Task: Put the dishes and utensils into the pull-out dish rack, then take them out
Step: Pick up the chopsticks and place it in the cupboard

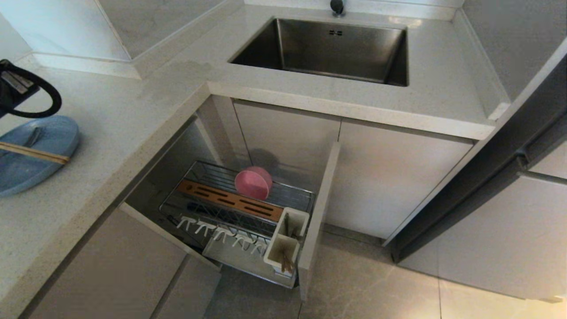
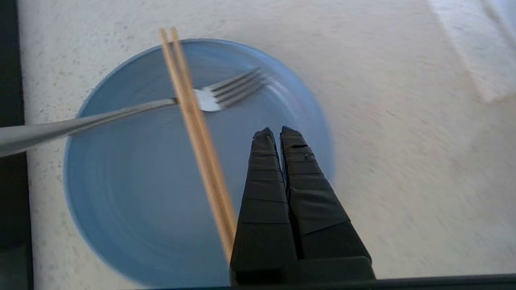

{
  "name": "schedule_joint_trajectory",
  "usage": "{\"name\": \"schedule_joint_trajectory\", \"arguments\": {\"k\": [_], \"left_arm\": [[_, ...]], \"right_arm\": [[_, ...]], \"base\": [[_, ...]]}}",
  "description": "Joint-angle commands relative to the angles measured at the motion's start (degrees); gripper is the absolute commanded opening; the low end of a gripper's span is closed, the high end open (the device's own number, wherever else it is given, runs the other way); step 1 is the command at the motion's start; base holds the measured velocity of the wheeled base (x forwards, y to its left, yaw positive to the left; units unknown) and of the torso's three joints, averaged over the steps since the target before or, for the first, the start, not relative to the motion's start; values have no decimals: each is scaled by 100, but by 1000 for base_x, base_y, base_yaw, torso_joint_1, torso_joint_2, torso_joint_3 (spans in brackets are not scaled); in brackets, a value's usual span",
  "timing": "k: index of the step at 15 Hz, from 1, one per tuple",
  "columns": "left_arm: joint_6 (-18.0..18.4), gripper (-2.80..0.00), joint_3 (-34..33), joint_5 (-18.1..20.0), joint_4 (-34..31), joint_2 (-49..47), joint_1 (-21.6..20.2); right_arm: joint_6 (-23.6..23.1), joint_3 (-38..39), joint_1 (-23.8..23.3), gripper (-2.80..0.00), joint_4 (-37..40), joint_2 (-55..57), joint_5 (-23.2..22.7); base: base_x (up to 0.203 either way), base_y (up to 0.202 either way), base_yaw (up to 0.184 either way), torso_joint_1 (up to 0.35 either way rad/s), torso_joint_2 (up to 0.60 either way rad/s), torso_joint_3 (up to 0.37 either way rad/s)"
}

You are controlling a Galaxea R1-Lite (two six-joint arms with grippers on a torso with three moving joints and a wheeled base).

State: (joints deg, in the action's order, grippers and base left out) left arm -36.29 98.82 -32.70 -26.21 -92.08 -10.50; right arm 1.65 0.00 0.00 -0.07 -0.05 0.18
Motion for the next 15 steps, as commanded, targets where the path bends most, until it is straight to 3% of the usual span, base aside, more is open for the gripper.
{"name": "schedule_joint_trajectory", "arguments": {"k": [1,3,6,15], "left_arm": [[-94,-280,-34,449,-21,-144,-480],[-344,-280,-160,709,-33,-181,-628],[-400,-280,-179,1196,-143,-179,-682],[-716,-280,-235,1214,-271,-179,-717]], "right_arm": [[2,0,0,-280,-1,-4,-1],[2,0,0,-280,-1,-4,-1],[2,0,0,-280,-1,-4,-1],[2,0,0,-280,-1,-4,-1]], "base": [[0,0,0,0,0,0],[0,0,0,0,0,0],[0,0,0,0,0,0],[0,0,0,0,0,0]]}}
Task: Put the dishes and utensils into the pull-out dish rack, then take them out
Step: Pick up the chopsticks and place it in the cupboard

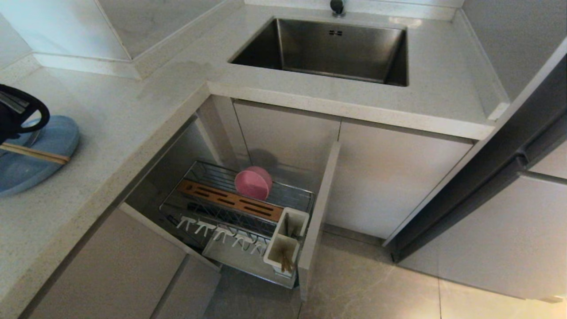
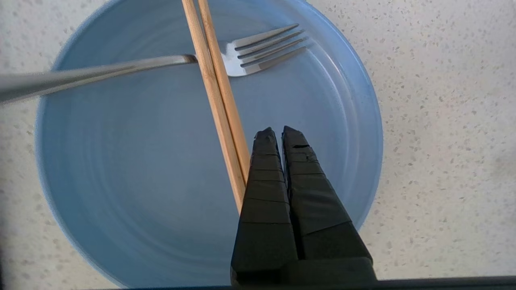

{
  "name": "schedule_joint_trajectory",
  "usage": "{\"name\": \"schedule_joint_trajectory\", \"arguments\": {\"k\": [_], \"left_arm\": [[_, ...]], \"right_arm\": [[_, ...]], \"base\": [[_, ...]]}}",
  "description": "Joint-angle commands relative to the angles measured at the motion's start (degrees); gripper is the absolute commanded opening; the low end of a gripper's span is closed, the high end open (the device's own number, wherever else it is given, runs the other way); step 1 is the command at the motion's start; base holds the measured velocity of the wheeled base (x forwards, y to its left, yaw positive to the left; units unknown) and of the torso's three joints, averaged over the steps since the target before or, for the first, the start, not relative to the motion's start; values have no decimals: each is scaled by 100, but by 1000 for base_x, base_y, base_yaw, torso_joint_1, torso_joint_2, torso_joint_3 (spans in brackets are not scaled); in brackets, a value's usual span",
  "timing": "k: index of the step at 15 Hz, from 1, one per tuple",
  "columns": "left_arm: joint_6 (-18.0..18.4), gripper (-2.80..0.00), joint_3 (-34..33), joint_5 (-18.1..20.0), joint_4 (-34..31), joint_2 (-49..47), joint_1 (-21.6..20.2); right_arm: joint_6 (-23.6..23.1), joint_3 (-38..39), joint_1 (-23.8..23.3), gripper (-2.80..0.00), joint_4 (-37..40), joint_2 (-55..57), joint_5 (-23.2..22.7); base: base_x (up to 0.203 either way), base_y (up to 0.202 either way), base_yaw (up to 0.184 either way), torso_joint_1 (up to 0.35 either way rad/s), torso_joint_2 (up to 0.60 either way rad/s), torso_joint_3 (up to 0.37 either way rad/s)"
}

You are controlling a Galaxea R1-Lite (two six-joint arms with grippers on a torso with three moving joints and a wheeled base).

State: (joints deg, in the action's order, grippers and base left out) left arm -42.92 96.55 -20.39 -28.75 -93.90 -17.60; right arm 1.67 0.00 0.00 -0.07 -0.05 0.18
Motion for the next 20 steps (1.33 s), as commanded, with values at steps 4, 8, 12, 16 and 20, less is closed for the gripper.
{"name": "schedule_joint_trajectory", "arguments": {"k": [4,8,12,16,20], "left_arm": [[-58,0,-66,-9,-22,7,-6],[-76,0,-72,-9,-17,30,-50],[-241,0,-144,303,18,14,-106],[-337,0,-207,990,59,-88,-303],[-348,0,-286,1175,184,-197,-417]], "right_arm": [[0,0,0,-280,-1,-4,-1],[0,0,0,-280,-1,-4,-1],[0,0,0,-280,-1,-4,-1],[0,0,0,-280,-1,-4,-1],[0,0,0,-280,-1,-4,-1]], "base": [[0,0,0,0,0,0],[0,0,0,0,0,0],[0,0,0,0,0,0],[0,0,0,0,0,0],[0,0,0,0,0,0]]}}
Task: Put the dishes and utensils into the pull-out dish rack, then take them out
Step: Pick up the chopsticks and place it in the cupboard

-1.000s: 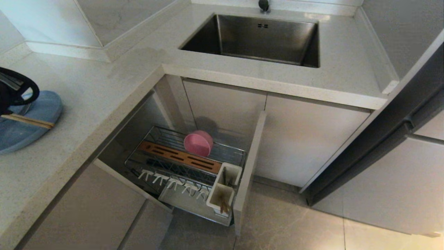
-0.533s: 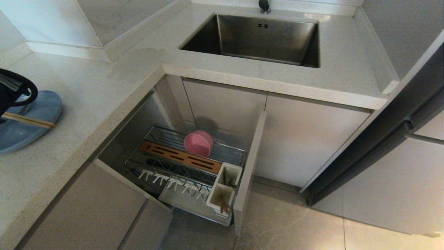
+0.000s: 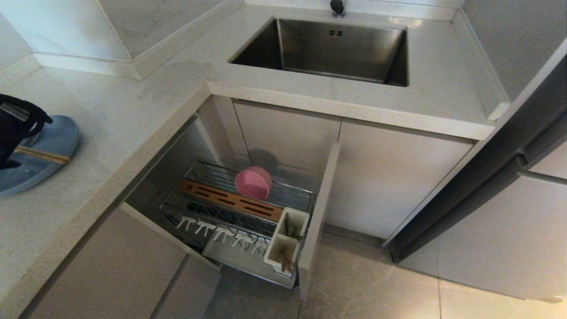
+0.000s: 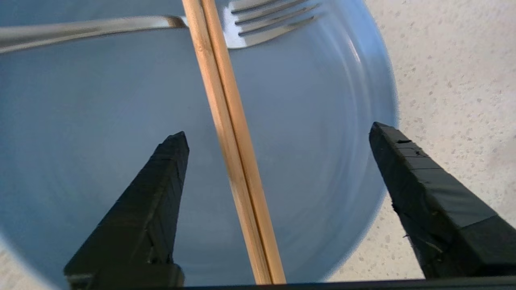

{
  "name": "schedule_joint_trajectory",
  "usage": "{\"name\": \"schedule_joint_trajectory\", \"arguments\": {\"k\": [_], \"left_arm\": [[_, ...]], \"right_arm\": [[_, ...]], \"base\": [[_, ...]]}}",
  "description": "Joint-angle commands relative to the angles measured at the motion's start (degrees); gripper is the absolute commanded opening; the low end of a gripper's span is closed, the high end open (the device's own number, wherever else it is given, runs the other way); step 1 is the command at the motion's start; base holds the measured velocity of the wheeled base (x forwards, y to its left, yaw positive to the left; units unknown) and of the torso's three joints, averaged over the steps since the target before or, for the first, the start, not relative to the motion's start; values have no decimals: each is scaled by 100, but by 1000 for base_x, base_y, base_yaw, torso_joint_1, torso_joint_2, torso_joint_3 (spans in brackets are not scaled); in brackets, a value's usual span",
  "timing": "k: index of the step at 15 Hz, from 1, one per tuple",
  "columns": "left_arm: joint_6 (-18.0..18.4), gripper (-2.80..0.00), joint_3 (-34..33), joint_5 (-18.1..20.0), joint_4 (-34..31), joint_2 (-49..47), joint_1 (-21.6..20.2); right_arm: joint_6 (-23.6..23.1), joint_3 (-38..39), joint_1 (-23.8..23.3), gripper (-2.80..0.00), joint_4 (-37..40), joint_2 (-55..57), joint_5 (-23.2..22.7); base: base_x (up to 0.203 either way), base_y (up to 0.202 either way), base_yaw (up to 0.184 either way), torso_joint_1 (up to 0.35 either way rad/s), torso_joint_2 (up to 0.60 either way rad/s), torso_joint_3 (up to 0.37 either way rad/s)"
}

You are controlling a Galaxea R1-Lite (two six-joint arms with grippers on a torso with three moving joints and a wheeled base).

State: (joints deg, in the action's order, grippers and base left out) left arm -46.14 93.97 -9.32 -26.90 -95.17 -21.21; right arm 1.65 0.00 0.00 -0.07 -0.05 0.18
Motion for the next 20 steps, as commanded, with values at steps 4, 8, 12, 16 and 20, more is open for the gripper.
{"name": "schedule_joint_trajectory", "arguments": {"k": [4,8,12,16,20], "left_arm": [[-35,0,-19,256,62,-177,-147],[-35,0,-19,396,79,-186,-217],[-35,0,-27,422,70,-204,-226],[-26,0,-45,442,62,-204,-226],[-26,-280,-66,449,35,-195,-226]], "right_arm": [[2,0,0,-280,-1,-4,-1],[2,0,0,-280,-1,-4,-1],[2,0,0,-280,-1,-4,-1],[2,0,0,-280,-1,-4,-1],[2,0,0,-280,-1,-4,-1]], "base": [[0,0,0,0,0,0],[0,0,0,0,0,0],[0,0,0,0,0,0],[0,0,0,0,0,0],[0,0,0,0,0,0]]}}
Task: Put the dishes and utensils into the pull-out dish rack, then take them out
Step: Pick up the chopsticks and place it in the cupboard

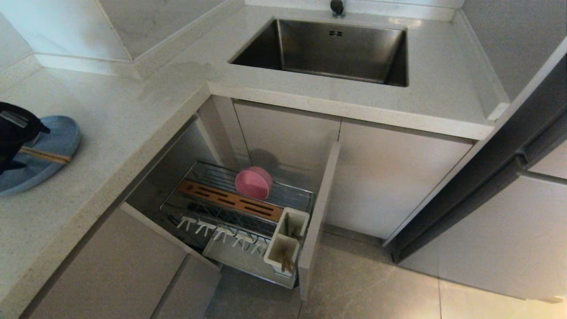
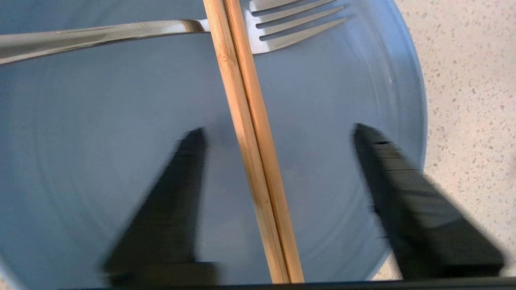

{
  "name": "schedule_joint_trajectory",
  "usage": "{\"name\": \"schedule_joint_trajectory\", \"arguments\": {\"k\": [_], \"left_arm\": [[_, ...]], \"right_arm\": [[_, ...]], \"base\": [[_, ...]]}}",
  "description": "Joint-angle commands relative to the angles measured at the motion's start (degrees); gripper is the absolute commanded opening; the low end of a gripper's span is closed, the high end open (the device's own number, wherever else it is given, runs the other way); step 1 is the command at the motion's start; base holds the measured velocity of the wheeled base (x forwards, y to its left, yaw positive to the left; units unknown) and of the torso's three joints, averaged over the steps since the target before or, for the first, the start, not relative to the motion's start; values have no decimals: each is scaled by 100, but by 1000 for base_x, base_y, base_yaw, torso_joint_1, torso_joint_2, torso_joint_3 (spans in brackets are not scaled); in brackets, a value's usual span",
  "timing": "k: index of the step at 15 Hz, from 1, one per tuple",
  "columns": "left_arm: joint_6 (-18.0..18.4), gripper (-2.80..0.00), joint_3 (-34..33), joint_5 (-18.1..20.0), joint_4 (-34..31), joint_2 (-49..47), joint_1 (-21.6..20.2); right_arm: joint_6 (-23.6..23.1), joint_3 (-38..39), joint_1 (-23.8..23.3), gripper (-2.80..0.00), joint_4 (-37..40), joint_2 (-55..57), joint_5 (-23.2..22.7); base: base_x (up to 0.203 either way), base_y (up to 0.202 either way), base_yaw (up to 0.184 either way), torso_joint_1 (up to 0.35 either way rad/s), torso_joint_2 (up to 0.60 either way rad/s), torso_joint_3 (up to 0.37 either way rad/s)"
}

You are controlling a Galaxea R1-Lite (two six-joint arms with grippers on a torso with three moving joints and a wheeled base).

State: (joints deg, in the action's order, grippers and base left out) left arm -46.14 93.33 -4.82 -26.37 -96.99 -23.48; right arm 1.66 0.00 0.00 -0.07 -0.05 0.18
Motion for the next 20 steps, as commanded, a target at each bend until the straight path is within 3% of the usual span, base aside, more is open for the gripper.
{"name": "schedule_joint_trajectory", "arguments": {"k": [1,14,20], "left_arm": [[-26,-280,1,-2,-17,-13,1],[-26,-280,-68,-2,-16,69,-9],[14,-280,49,29,-17,825,-104]], "right_arm": [[1,0,0,-280,-1,-4,-1],[1,0,0,-280,-1,-4,-1],[1,0,0,-280,-1,-4,-1]], "base": [[0,0,0,0,0,0],[0,0,0,0,0,0],[0,0,0,0,0,0]]}}
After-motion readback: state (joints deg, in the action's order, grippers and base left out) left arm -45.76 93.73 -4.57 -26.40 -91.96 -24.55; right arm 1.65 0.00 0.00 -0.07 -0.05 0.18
